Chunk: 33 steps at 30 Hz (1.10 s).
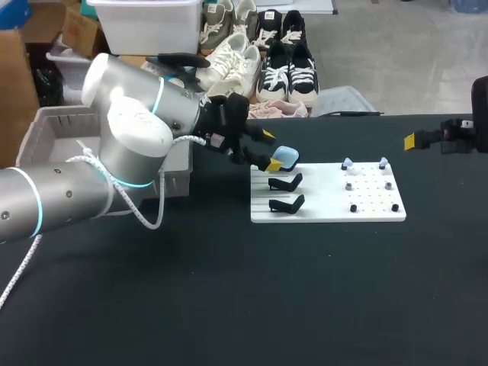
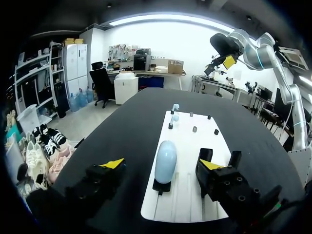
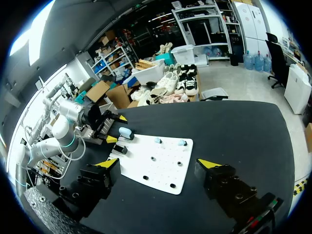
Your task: Pick up each earbud case from the left stands, insert the matching earbuds, close the lid, and place the case in the box.
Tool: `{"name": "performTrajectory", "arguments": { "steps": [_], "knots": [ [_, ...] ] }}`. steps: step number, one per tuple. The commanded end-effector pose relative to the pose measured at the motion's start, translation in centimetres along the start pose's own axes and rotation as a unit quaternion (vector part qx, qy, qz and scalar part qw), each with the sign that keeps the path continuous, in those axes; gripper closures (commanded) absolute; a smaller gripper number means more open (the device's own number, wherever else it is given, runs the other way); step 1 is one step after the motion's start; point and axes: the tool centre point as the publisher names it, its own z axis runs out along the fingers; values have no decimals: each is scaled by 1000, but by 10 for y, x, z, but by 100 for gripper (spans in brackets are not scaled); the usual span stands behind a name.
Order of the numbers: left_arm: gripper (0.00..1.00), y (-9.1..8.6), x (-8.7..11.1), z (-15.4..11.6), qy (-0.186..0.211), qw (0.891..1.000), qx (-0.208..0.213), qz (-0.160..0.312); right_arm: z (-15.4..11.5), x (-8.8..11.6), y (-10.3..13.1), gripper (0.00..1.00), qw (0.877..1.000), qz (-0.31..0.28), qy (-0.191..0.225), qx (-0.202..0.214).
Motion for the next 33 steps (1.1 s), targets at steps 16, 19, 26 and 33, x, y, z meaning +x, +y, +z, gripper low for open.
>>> {"name": "performTrajectory", "arguments": {
  "steps": [16,19,26,33],
  "knots": [
    [0,4,3,12,6,1000,13,-5,0,0,-1,0,1000,-1,1,-2],
    [0,2,3,13,7,1000,13,-3,0,0,-1,0,1000,-1,1,-2],
    [0,-1,6,15,16,1000,-4,0,0,0,-1,0,1000,-1,1,-2],
    [0,0,6,18,18,1000,-5,2,0,0,-1,0,1000,-1,1,-2]
  ]
}}
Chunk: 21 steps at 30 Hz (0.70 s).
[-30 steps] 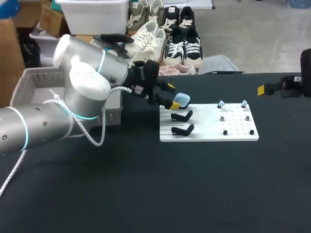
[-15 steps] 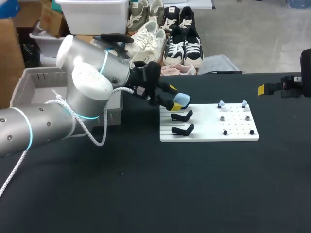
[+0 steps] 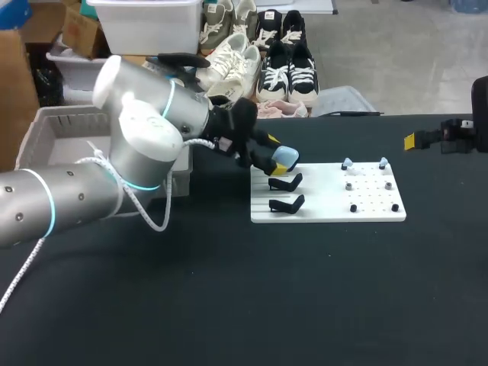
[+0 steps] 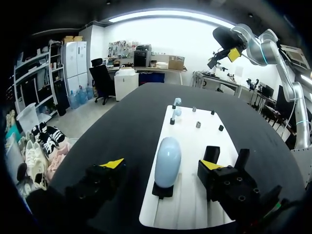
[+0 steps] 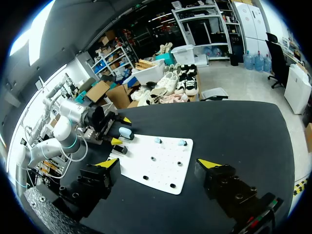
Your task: Pick up each earbud case from the left stands, insert the matching earbuds, close the lid, and place the case in the box.
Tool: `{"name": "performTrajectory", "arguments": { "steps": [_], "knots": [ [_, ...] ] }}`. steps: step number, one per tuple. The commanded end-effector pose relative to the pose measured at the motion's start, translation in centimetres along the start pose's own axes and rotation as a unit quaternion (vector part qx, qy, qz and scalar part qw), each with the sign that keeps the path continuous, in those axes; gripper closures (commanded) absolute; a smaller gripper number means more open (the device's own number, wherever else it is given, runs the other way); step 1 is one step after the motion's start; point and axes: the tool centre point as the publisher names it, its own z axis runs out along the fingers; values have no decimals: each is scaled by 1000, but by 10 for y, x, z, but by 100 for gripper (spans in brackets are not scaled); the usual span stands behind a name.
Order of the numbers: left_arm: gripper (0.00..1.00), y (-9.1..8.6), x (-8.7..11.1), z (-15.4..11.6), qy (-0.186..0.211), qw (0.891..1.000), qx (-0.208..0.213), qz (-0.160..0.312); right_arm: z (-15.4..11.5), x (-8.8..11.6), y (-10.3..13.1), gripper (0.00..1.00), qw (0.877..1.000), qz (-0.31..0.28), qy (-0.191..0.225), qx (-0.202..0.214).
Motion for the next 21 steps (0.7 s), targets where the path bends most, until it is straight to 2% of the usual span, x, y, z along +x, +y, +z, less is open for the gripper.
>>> {"name": "performTrajectory", "arguments": {
  "steps": [1,9,11,13,15,21],
  "knots": [
    [0,-1,0,2,1,1000,0,2,0,0,-1,0,1000,-1,1,-2],
    [0,-1,4,5,7,1000,0,3,0,0,-1,0,1000,-1,1,-2],
    [10,-1,5,5,6,1000,0,1,0,0,-1,0,1000,-1,1,-2],
    [10,0,6,5,5,1000,-1,-2,0,0,-1,0,1000,-1,1,-2],
    [17,1,6,5,5,1000,-2,-3,0,0,-1,0,1000,-1,1,-2],
    [15,1,5,6,2,1000,-1,-5,0,0,-1,0,1000,-1,1,-2]
  ]
}}
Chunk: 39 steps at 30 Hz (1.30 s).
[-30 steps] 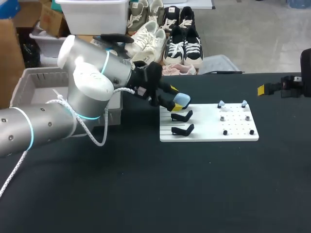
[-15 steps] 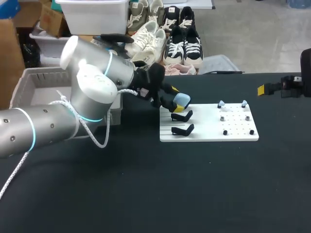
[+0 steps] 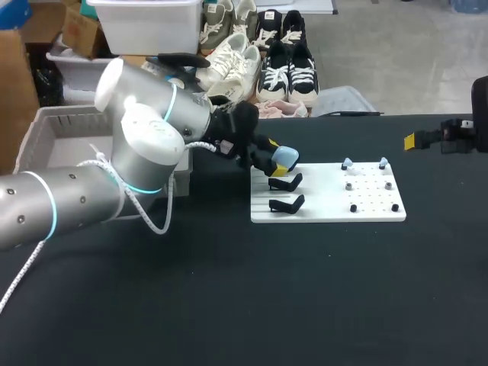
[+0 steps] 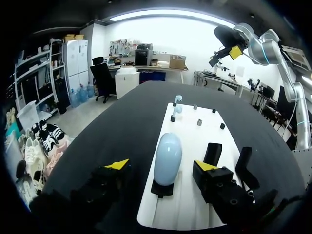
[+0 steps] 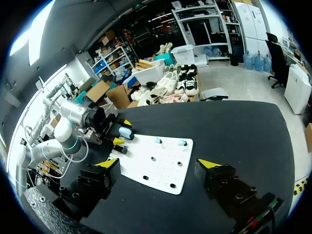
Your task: Pick up each earbud case from the left stands, insert the matching earbuds, close the lid, and place the case in the box.
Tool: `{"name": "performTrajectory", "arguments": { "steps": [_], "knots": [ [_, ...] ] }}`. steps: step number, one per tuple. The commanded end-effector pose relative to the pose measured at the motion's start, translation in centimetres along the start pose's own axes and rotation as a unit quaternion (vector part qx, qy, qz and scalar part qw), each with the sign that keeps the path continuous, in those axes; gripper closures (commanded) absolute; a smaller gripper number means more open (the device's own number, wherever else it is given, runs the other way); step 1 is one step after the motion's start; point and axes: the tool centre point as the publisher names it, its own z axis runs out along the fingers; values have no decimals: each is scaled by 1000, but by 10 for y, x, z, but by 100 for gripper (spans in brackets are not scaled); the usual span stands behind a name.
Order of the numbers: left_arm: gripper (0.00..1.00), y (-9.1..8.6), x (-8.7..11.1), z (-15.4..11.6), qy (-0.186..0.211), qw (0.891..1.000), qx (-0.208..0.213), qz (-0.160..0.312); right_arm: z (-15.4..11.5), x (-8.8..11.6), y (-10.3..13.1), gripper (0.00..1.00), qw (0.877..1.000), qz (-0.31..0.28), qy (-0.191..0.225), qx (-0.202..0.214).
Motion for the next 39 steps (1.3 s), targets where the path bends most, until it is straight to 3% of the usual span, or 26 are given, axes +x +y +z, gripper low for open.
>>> {"name": "performTrajectory", "arguments": {
  "steps": [1,9,14,25,39],
  "knots": [
    [16,1,-1,1,-2,1000,2,1,0,0,-1,0,1000,-1,1,-2],
    [22,1,-1,2,-4,1000,5,-2,0,0,-1,0,1000,-1,1,-2],
    [39,1,-1,2,-4,1000,7,-3,0,0,-1,0,1000,-1,1,-2],
    [39,3,-2,4,-6,1000,8,-5,0,0,-1,0,1000,-1,1,-2],
    [58,4,-1,5,-10,1000,11,-13,0,0,-1,0,1000,-1,1,-2]
  ]
}}
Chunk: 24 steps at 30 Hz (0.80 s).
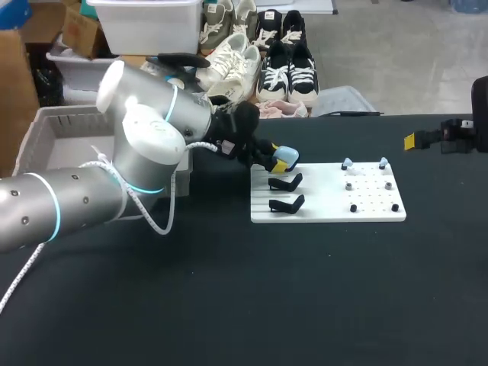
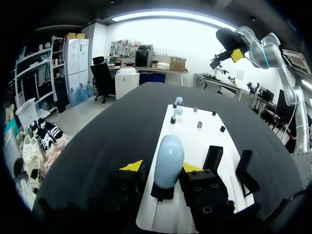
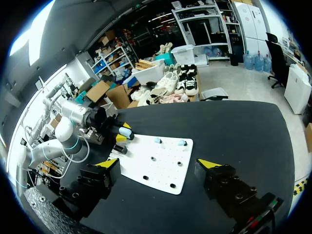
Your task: Pick up each earbud case from the left stands, insert the matching earbuds, close the lid, and place the case in the box.
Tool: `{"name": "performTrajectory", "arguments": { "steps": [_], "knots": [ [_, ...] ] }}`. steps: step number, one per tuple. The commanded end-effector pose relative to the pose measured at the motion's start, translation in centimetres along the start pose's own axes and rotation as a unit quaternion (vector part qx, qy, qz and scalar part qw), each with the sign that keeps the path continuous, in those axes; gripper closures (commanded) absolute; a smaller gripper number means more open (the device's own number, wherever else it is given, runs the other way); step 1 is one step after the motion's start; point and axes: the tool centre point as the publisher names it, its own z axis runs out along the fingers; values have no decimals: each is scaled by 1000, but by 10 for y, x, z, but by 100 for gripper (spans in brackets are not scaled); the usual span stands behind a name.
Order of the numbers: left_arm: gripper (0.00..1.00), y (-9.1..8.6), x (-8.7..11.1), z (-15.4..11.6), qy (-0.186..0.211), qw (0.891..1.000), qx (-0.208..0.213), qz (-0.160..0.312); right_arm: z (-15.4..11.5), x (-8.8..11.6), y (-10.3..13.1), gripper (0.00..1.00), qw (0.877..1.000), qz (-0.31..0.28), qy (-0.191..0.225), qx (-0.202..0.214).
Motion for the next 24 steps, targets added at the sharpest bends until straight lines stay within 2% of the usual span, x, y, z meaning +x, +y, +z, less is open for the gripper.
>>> {"name": "performTrajectory", "arguments": {
  "steps": [1,2,5,6,8,24],
  "knots": [
    [60,4,0,1,-1,1000,4,0,0,0,-1,0,1000,-1,1,-2],
    [63,4,0,1,-1,1000,4,0,0,0,-1,0,1000,-1,1,-2],
    [83,4,2,1,-1,1000,4,-2,0,0,-1,0,1000,-1,1,-2],
    [85,4,2,0,-2,1000,4,-3,0,0,-1,0,1000,-1,1,-2],
    [100,4,2,0,-3,1000,4,-4,0,0,-1,0,1000,-1,1,-2],
    [100,-4,-7,-13,-20,1000,4,-2,0,0,-1,0,1000,-1,1,-2]
  ]
}}
